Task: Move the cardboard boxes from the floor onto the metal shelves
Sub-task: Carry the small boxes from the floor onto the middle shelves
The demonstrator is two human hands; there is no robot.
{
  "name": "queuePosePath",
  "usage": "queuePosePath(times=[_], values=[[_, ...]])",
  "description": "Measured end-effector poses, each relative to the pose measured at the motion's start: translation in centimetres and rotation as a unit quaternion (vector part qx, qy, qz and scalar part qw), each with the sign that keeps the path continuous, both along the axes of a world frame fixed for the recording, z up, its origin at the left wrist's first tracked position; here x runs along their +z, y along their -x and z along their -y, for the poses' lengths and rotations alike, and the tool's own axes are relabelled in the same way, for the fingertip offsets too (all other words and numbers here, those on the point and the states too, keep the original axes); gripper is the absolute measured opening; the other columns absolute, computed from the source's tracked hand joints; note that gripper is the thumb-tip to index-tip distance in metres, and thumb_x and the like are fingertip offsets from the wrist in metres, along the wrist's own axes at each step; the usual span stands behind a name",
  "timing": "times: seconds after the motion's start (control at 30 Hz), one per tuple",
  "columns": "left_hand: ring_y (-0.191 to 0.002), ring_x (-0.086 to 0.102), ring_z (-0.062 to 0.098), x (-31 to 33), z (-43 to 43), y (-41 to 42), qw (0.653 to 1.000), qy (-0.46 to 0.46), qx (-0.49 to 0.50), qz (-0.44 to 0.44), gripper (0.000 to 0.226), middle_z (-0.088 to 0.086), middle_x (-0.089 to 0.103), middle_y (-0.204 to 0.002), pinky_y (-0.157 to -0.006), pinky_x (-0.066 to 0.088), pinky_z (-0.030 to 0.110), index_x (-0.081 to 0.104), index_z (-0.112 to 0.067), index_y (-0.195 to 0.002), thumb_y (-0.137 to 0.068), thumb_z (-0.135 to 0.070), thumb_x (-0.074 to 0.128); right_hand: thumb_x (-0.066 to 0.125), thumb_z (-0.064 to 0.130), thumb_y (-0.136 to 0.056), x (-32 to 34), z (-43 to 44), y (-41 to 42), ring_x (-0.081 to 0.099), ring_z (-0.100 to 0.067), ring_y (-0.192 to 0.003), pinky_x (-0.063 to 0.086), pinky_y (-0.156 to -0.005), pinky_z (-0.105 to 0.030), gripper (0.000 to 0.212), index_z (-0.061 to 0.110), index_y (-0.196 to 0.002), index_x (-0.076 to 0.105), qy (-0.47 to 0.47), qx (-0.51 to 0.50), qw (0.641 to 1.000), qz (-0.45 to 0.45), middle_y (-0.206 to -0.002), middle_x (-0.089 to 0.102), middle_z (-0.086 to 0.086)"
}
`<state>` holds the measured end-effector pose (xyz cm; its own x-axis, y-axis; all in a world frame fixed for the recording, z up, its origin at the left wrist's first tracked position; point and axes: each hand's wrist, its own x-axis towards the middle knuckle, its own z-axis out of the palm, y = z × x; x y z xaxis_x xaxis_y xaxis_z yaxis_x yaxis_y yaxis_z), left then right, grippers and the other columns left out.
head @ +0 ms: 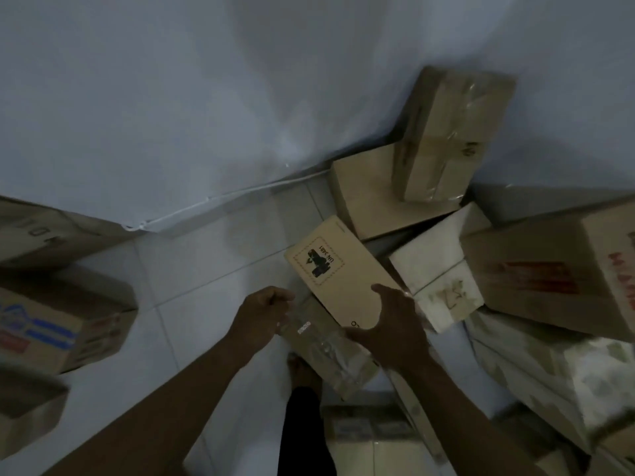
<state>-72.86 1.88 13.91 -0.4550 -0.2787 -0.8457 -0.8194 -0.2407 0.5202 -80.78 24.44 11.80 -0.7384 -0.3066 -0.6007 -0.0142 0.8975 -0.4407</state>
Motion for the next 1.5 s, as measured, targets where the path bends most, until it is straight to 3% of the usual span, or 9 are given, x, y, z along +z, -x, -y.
queuePosePath(times=[0.2,0.3,0.47,0.67,0.93,1.07,1.17,1.33,1.5], values=[[-0.067,0.059,0.017,-11.4,-1.4,0.3,0.992,-0.068,0.08,0.068,0.01,0.009,0.065,-0.087,-0.058,0.05,0.024,0.067,-0.009,-0.1,-0.097,-0.006,0.058,0.069,0.088,-0.054,-13.1,2.4,1.4,-0.019,-0.041,-0.151,0.002,-0.118,-0.066,0.149,0.027,-0.157,-0.02,-0.112,0.143,0.982,-0.049,-0.166,-0.021,-0.011],[-0.07,0.062,0.017,-14.2,-1.6,0.4,0.987,-0.092,0.105,0.079,0.01,0.008,0.066,-0.091,-0.049,0.051,0.017,0.067,-0.012,-0.104,-0.098,-0.015,0.06,0.07,0.089,-0.049,-15.9,3.4,1.7,-0.031,-0.044,-0.146,-0.007,-0.113,-0.074,0.154,0.03,-0.155,-0.025,-0.12,0.165,0.977,-0.067,-0.162,-0.034,-0.011],[-0.073,0.065,0.021,-15.2,-1.5,0.0,0.978,-0.117,0.152,0.084,0.007,0.012,0.069,-0.094,-0.05,0.055,0.019,0.068,-0.011,-0.098,-0.097,-0.015,0.062,0.067,0.092,-0.046,-16.6,3.5,2.0,-0.017,-0.05,-0.149,-0.009,-0.107,-0.075,0.154,0.028,-0.159,-0.016,-0.126,0.178,0.971,-0.095,-0.165,-0.025,-0.015],[-0.073,0.06,0.026,-13.1,-0.3,-0.6,0.98,-0.1,0.152,0.078,0.014,0.015,0.066,-0.092,-0.064,0.044,0.028,0.067,-0.01,-0.098,-0.1,-0.013,0.053,0.054,0.098,-0.045,-14.9,2.5,5.0,0.014,-0.054,-0.144,0.024,-0.107,-0.076,0.144,0.029,-0.161,0.002,-0.107,0.191,0.969,-0.114,-0.166,-0.002,-0.016],[-0.087,0.064,0.023,-5.1,2.1,-0.8,0.985,-0.061,0.153,0.048,0.012,0.013,0.064,-0.117,-0.071,0.052,0.03,0.066,-0.018,-0.104,-0.1,-0.021,0.055,0.047,0.106,-0.039,-3.3,1.9,8.1,0.012,-0.039,-0.15,0.023,-0.11,-0.068,0.14,0.047,-0.155,-0.004,-0.051,0.149,0.985,-0.071,-0.168,0.002,0.0],[-0.127,0.052,0.03,2.2,3.4,-3.7,0.982,-0.091,0.165,0.029,0.079,0.0,0.05,-0.14,-0.103,0.046,0.045,0.025,-0.029,-0.154,-0.09,-0.044,0.068,0.064,0.091,-0.046,6.0,3.2,7.3,0.014,-0.032,-0.151,0.021,-0.116,-0.065,0.13,0.052,-0.154,0.005,0.059,0.062,0.996,-0.005,-0.168,0.008,0.006],[-0.131,0.051,0.03,8.7,5.3,-7.4,0.972,-0.139,0.189,-0.013,0.092,-0.002,0.052,-0.145,-0.113,0.038,0.051,0.022,-0.036,-0.156,-0.081,-0.045,0.075,0.071,0.084,-0.047,12.9,5.2,5.4,0.03,-0.024,-0.146,0.032,-0.115,-0.06,0.118,0.055,-0.151,0.023,0.185,-0.013,0.979,0.08,-0.16,0.029,0.01],[-0.105,0.071,0.027,20.4,8.7,-16.6,0.949,-0.139,0.266,-0.091,0.062,0.004,0.073,-0.116,-0.077,0.06,0.039,0.053,-0.023,-0.135,-0.077,-0.029,0.072,0.077,0.065,-0.061,22.2,9.9,-0.7,0.057,-0.026,-0.128,0.055,-0.093,-0.051,0.104,0.038,-0.153,0.037,0.315,-0.075,0.917,0.232,-0.15,0.051,-0.002],[-0.084,0.075,0.025,30.6,9.9,-28.2,0.909,-0.06,0.378,-0.161,0.057,0.006,0.077,-0.099,-0.063,0.061,0.035,0.052,-0.01,-0.135,-0.08,-0.022,0.058,0.072,0.07,-0.069,29.4,15.7,-9.5,0.055,-0.037,-0.129,0.041,-0.103,-0.07,0.092,0.035,-0.149,0.043,0.353,0.018,0.879,0.32,-0.145,0.056,-0.005]])
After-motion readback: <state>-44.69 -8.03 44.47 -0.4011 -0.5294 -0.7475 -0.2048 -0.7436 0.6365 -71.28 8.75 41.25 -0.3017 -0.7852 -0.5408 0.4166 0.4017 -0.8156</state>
